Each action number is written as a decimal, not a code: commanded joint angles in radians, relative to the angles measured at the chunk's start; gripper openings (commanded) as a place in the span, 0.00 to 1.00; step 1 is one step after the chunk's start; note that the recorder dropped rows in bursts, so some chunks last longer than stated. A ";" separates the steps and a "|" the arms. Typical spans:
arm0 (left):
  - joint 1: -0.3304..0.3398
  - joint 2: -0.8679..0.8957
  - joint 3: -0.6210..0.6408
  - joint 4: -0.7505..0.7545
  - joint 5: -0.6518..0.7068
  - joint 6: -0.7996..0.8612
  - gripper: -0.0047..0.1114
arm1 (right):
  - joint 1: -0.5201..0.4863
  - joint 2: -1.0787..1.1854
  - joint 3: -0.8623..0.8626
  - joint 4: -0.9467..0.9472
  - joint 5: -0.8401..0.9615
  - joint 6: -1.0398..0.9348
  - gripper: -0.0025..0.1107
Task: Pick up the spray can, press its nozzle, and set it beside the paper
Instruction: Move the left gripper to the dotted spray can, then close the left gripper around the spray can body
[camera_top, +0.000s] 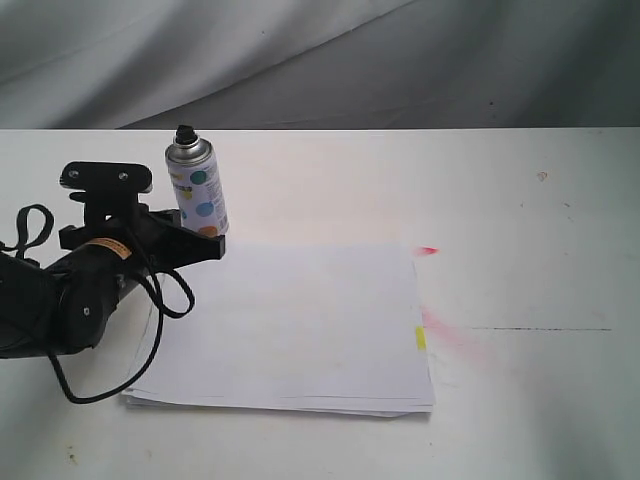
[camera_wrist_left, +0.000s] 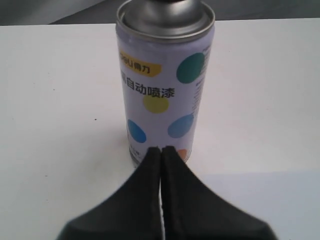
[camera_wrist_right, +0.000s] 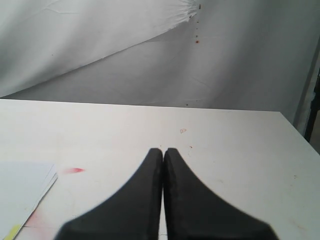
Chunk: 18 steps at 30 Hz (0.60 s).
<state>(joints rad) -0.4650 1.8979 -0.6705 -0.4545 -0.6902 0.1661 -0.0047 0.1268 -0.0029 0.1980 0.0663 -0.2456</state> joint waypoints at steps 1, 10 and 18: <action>-0.005 0.001 0.003 -0.004 -0.011 0.057 0.06 | -0.008 -0.003 0.003 -0.012 -0.002 -0.005 0.02; -0.005 0.001 0.003 -0.008 -0.018 0.037 0.72 | -0.008 -0.003 0.003 -0.012 -0.002 -0.005 0.02; -0.005 0.001 0.003 0.000 -0.022 0.036 0.94 | -0.008 -0.003 0.003 -0.012 -0.002 -0.005 0.02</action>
<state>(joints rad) -0.4650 1.8979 -0.6705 -0.4545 -0.6983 0.2107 -0.0047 0.1268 -0.0029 0.1980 0.0663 -0.2456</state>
